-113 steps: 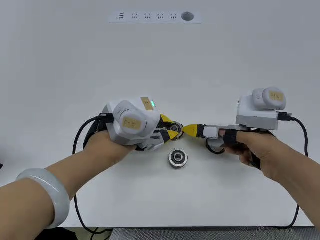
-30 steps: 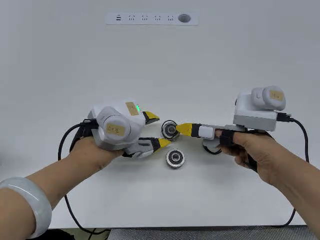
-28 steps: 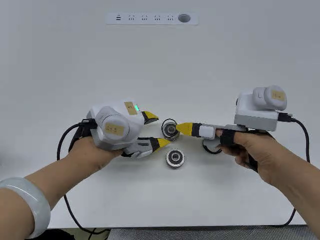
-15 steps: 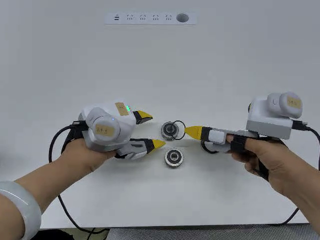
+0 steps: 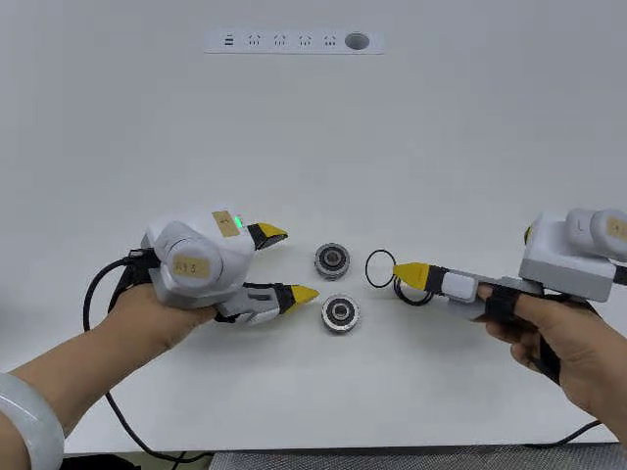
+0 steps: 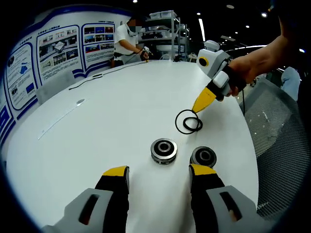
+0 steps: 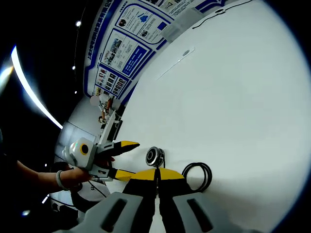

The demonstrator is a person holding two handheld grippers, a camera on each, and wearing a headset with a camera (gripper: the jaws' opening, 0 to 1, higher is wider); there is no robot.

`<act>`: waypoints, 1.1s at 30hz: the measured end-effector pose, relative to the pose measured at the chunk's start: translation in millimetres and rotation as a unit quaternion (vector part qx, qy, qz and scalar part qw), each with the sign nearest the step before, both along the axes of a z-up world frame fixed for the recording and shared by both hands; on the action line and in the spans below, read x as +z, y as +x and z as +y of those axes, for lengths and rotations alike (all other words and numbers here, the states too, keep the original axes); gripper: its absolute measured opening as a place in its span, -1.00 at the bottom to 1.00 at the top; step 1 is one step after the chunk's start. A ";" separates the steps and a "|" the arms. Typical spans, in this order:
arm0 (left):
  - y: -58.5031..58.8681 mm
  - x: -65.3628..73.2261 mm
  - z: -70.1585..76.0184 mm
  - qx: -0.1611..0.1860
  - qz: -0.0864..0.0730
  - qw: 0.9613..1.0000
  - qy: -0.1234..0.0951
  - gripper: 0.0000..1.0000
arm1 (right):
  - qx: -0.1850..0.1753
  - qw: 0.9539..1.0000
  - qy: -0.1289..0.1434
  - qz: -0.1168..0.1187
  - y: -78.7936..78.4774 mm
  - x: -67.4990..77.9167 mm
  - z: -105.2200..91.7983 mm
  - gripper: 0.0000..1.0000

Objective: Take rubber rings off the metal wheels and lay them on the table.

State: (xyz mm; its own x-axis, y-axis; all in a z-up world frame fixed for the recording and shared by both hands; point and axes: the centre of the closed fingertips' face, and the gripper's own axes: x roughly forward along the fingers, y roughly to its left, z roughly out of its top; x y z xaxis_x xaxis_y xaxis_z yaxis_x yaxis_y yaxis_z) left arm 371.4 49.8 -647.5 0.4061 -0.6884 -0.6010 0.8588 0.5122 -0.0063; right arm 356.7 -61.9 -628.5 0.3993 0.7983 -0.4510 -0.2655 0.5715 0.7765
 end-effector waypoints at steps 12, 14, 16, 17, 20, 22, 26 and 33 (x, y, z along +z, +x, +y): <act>-4.0 2.7 11.4 0.015 0.003 1.000 -0.005 0.05 | -0.018 0.999 -0.034 0.011 -7.3 -19.9 -22.7 -0.96; -5.3 4.8 12.7 0.016 0.002 1.000 -0.007 0.05 | -0.018 0.999 -0.043 0.005 -7.3 -21.3 -24.6 -0.96; -6.2 5.7 13.4 0.019 0.002 1.000 -0.009 0.04 | -0.012 0.999 -0.049 -0.001 -7.9 -21.6 -24.7 -0.96; -6.7 6.0 14.4 0.020 0.002 1.000 -0.009 0.04 | -0.006 0.998 -0.061 -0.007 -8.4 -23.1 -25.6 -0.96; -8.1 5.8 15.9 0.024 0.003 1.000 -0.011 0.03 | 0.002 0.997 -0.069 -0.015 -9.3 -23.4 -24.5 -0.96; -9.4 5.3 16.5 0.025 0.005 1.000 -0.012 0.03 | 0.006 0.997 -0.075 -0.021 -9.2 -24.1 -24.8 -0.96; -10.8 6.3 17.5 0.027 0.005 1.000 -0.016 0.04 | 0.012 0.996 -0.083 -0.034 -8.7 -22.9 -24.9 -0.84; -12.2 8.7 21.7 0.031 0.006 0.999 -0.022 0.05 | 0.034 0.992 -0.109 -0.060 -10.8 -22.7 -29.3 -0.68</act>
